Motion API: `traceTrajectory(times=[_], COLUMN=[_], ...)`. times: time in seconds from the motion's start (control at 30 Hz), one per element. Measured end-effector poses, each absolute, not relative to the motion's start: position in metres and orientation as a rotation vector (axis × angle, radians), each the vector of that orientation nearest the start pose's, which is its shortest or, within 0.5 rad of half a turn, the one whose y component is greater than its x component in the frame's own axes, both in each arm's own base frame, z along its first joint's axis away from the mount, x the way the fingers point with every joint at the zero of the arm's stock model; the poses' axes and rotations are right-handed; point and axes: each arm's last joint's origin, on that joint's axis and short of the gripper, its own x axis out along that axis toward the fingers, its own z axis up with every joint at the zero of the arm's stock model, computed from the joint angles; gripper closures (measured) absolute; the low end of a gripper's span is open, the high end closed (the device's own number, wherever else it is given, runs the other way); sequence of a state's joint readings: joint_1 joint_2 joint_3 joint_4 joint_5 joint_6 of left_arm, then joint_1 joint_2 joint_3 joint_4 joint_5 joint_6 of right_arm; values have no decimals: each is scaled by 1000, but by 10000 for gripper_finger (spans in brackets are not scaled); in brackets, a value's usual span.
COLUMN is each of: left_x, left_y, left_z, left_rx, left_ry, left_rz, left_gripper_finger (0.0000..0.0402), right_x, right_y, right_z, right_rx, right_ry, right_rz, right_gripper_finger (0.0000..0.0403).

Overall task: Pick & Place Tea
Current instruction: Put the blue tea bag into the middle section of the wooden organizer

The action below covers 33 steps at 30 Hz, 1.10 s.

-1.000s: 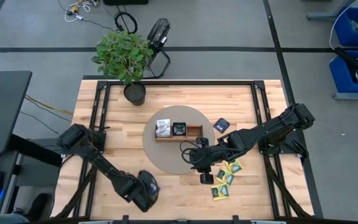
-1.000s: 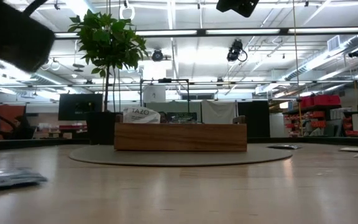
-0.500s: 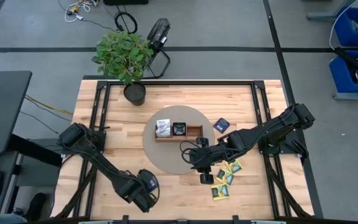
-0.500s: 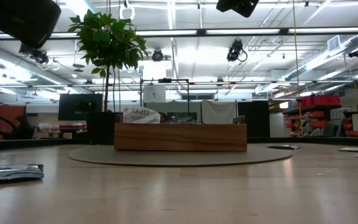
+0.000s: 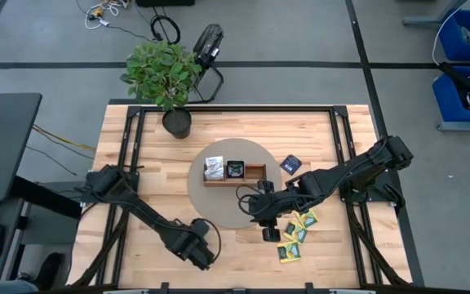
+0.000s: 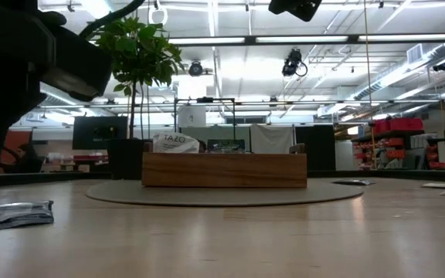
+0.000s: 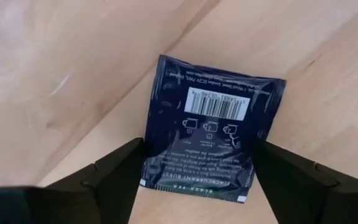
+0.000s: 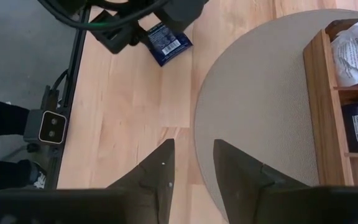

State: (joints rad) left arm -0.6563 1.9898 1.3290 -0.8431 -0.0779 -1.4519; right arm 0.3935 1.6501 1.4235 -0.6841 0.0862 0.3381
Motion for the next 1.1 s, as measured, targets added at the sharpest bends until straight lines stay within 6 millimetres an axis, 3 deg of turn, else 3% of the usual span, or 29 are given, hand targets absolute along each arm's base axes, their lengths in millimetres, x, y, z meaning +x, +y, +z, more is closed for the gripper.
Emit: traceTrajectory(times=[0.4, 0.83, 1.1], left_x=[291, 289, 289], left_y=[-224, -224, -225], left_z=[135, 136, 160], left_rx=[-618, -607, -547], left_ry=[1395, 1398, 1410], left_rz=[608, 601, 552], left_gripper_finger=[119, 268, 347], right_x=[326, 326, 326], right_y=[133, 133, 133], right_z=[294, 294, 293], right_rx=[91, 89, 87], right_ry=[920, 920, 926], right_rz=[132, 132, 131], right_gripper_finger=[282, 282, 282])
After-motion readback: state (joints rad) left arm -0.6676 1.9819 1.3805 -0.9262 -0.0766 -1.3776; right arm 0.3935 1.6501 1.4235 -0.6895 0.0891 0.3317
